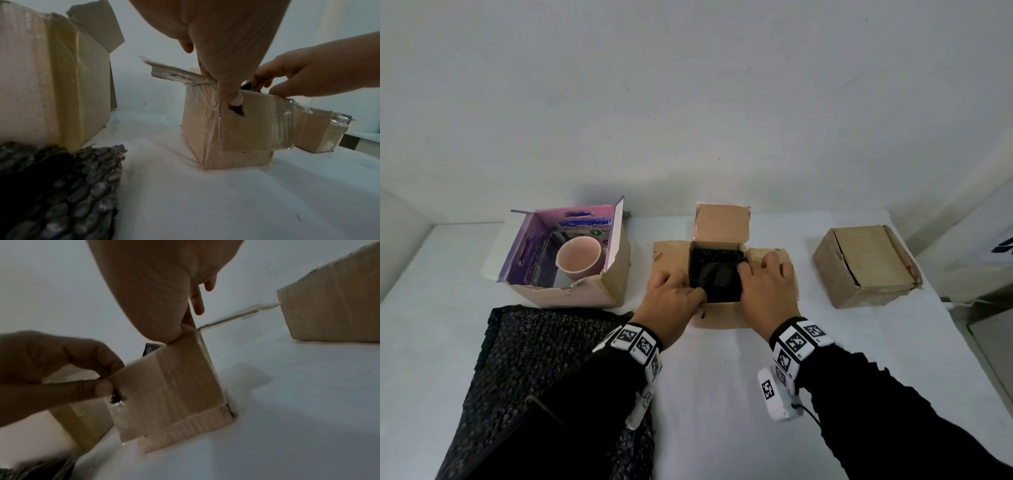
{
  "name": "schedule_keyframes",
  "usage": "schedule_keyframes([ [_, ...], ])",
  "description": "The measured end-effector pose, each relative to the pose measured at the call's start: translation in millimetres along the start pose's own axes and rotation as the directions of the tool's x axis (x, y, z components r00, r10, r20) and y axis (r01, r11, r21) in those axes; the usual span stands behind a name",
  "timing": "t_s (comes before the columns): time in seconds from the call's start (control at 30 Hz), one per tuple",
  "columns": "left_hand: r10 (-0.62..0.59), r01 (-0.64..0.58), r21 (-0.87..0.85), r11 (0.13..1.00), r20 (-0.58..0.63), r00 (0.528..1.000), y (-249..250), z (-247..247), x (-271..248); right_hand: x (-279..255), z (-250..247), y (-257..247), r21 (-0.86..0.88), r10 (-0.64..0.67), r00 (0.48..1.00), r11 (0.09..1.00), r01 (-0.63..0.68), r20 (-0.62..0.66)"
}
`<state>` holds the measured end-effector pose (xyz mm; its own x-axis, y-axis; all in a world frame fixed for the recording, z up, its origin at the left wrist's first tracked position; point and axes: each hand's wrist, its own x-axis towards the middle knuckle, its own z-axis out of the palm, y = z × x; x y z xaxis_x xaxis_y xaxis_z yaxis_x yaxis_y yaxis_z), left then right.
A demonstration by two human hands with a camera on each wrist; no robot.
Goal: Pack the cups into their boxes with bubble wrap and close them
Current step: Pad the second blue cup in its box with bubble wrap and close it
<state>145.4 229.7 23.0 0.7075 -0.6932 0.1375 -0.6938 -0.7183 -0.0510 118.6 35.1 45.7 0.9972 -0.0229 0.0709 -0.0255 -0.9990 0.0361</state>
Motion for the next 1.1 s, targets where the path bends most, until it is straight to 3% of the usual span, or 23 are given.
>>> schedule_keyframes([
  [0.1,-0.043,0.040,-0.045,0.998,-0.067,0.997,11.0,0.9,-4.7,-2.2,-1.4,-1.1,0.023,-0.071,0.997,0.997,0.070,0.025],
  [0.27,-0.033,0.006,-0.167,0.986,-0.161,0.986,28.5,-5.2,-5.6,5.3,-6.3,-8.1,0.135,0.004,0.994,0.991,-0.019,0.111],
  [0.43,-0.154,0.152,-0.058,0.987,-0.041,0.987,1.7,-16.9,12.0,11.6,-1.9,-16.4,0.013,0.023,0.971,1.000,-0.027,0.236],
  [0.53,-0.133,0.134,-0.017,0.991,0.022,0.991,-6.2,-10.9,9.7,12.0,4.6,-19.8,-0.015,0.029,0.965,1.000,-0.026,0.259],
  [0.73,-0.137,0.136,-0.052,0.989,-0.021,0.990,-6.4,-1.9,4.9,29.1,-7.6,-20.4,-0.002,0.039,0.936,0.999,-0.041,0.349],
  [0.9,-0.138,0.139,-0.018,0.990,0.034,0.990,-8.0,-1.9,6.1,39.3,-14.1,-27.6,-0.003,0.097,0.854,0.994,-0.111,0.511],
  [1.0,-0.160,0.160,-0.005,0.987,0.054,0.986,-7.3,-1.1,6.6,41.7,-12.0,-29.7,0.033,0.111,0.861,0.989,-0.146,0.496],
  [1.1,-0.189,0.191,-0.026,0.981,0.047,0.981,-7.7,2.3,4.6,38.0,-13.6,-27.0,0.038,0.100,0.921,0.992,-0.124,0.377],
])
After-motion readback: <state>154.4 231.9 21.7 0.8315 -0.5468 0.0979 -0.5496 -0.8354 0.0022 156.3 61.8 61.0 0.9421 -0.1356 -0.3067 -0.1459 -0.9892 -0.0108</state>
